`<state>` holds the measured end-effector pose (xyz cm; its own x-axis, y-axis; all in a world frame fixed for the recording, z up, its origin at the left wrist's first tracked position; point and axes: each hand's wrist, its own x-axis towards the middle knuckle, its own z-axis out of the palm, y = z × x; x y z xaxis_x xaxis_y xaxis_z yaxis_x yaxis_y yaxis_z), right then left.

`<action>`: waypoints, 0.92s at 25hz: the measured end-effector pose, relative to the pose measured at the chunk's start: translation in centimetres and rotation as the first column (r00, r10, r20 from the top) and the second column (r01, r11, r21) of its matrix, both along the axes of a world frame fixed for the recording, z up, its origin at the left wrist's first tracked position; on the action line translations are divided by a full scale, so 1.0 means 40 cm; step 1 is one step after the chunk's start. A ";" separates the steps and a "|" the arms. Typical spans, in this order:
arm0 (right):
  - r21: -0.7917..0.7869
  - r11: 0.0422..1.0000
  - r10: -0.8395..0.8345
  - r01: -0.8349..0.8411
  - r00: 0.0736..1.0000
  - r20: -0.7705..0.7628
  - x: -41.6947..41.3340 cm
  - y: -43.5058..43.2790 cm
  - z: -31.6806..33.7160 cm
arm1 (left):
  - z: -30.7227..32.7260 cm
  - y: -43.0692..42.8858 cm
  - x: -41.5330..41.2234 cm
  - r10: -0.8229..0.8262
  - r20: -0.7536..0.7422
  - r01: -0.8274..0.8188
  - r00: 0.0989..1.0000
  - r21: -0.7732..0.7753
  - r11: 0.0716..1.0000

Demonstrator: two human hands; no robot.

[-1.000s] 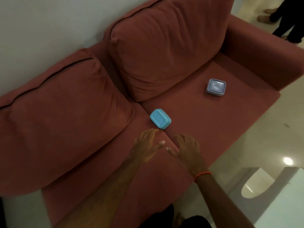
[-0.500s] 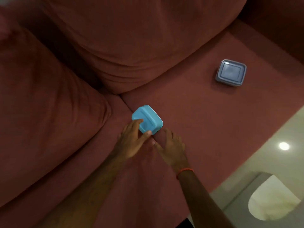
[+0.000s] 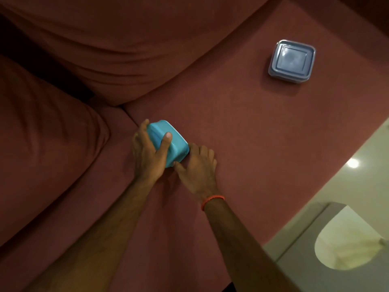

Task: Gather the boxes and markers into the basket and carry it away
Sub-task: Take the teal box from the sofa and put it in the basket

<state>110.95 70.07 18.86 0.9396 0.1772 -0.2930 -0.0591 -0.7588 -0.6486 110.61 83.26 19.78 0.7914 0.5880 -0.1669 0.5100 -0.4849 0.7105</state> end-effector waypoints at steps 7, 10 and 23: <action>0.421 0.850 -0.172 0.316 0.923 -0.345 -0.032 -0.039 0.117 | 0.119 -0.036 -0.042 0.076 0.103 -0.058 0.992 -0.166 0.984; 0.549 0.619 -0.096 0.562 0.748 -0.657 -0.058 -0.068 0.227 | 0.204 -0.051 -0.087 0.091 0.122 -0.058 0.988 -0.248 0.967; 0.398 0.876 -0.241 0.271 0.962 -0.125 -0.343 -0.303 0.631 | 0.628 -0.164 -0.336 -0.248 0.080 0.255 0.965 -0.489 0.834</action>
<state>97.24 57.96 44.08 0.9484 0.0506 -0.3129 -0.2714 -0.3807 -0.8840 97.18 76.72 44.92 0.9049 0.2119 -0.3690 0.4073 -0.1805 0.8953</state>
